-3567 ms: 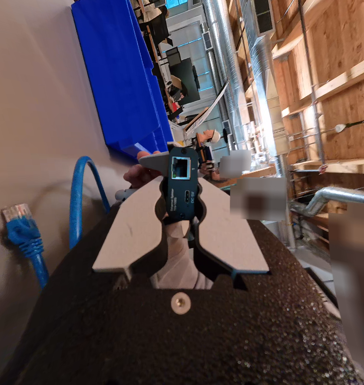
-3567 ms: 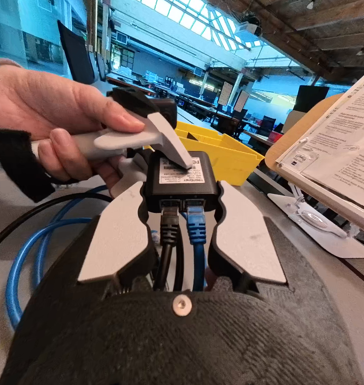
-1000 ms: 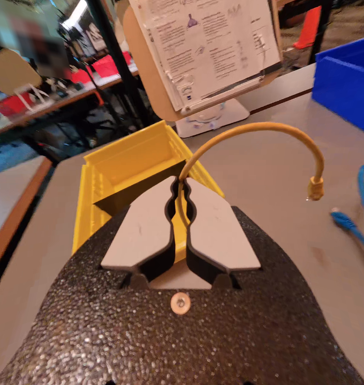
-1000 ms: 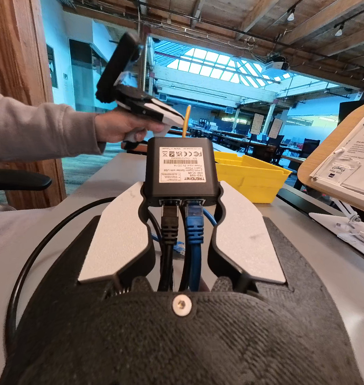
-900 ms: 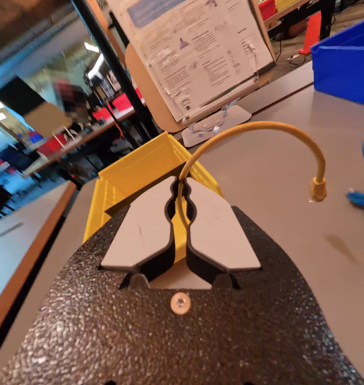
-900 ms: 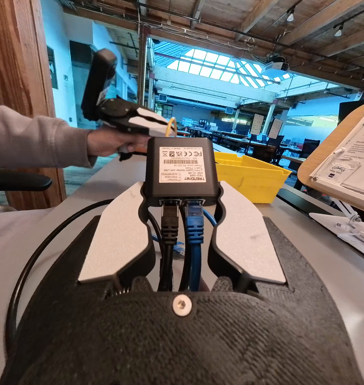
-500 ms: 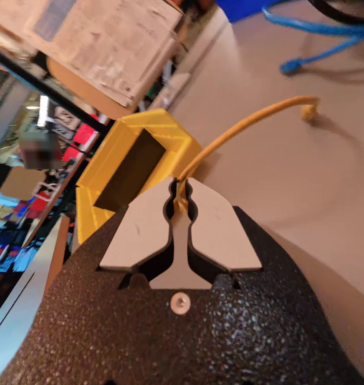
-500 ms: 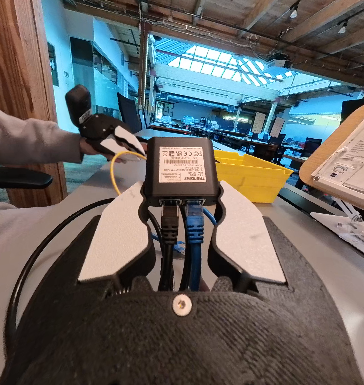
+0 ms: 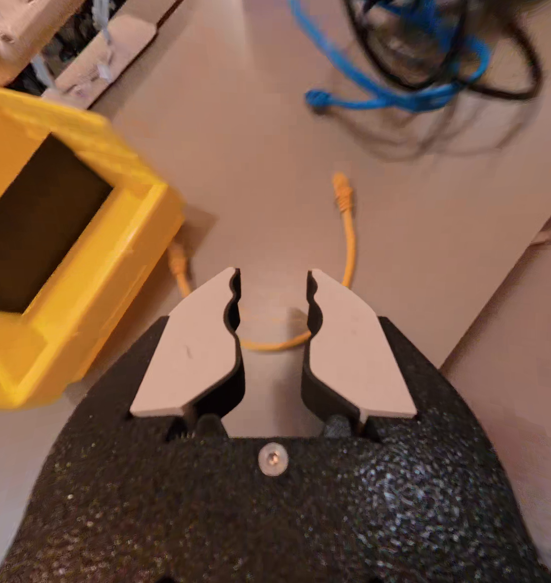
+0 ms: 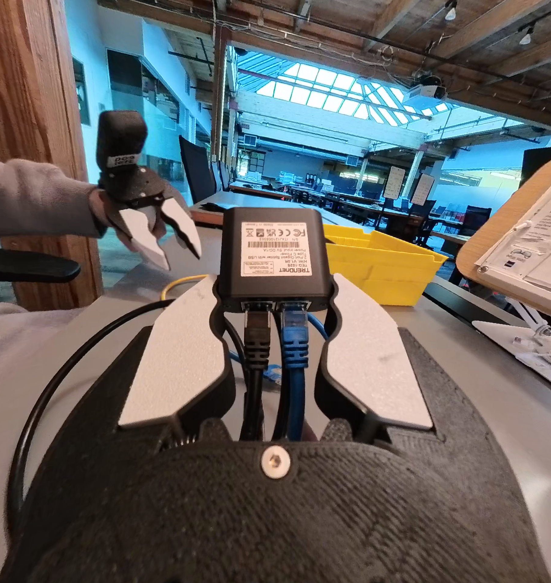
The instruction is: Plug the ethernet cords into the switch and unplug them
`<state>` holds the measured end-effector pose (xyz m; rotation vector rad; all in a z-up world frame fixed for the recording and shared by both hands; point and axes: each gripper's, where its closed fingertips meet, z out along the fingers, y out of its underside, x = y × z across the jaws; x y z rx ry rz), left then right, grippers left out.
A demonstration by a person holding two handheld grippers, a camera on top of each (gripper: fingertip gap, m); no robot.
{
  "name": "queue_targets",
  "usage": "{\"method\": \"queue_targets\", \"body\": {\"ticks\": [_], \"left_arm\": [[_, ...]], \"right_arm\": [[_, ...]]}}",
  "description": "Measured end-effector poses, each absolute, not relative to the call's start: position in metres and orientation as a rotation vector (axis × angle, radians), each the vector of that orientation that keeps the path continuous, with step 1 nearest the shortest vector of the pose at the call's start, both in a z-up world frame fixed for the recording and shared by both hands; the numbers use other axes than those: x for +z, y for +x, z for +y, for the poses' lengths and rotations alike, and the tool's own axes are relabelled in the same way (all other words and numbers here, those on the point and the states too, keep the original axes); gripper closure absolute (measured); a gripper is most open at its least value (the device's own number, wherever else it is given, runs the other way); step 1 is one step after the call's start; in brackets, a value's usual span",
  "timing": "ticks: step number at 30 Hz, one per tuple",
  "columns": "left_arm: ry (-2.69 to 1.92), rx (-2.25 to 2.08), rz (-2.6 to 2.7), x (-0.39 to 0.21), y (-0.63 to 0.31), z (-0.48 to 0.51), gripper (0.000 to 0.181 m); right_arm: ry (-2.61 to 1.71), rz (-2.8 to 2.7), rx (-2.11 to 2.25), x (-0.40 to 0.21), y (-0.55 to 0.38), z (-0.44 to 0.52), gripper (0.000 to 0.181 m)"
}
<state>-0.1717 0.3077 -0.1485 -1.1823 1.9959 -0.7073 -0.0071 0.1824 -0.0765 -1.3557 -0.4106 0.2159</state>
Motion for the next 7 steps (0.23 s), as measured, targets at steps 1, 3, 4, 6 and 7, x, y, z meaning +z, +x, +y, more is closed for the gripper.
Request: {"method": "queue_targets", "body": {"ticks": [1,3,4,6,7], "left_arm": [[-1.200,-0.715,2.006,-0.154,-0.165,0.290,0.142],[-1.269,-0.741,1.988,-0.163,-0.150,0.264,0.142],[-1.307,-0.779,1.975,-0.166,-0.143,0.253,0.144],[-1.395,-0.777,1.970,-0.178,-0.133,0.246,0.148],[-1.414,-0.762,1.997,-0.185,-0.130,0.244,0.149]], "right_arm": [[-1.360,-0.416,0.214,-0.077,-0.008,0.183,0.119],[-1.366,-0.426,0.207,-0.078,-0.009,0.183,0.119],[-1.370,-0.432,0.203,-0.079,-0.010,0.183,0.119],[-1.378,-0.437,0.194,-0.080,-0.011,0.184,0.119],[-1.382,-0.442,0.192,-0.081,-0.012,0.185,0.119]]}}
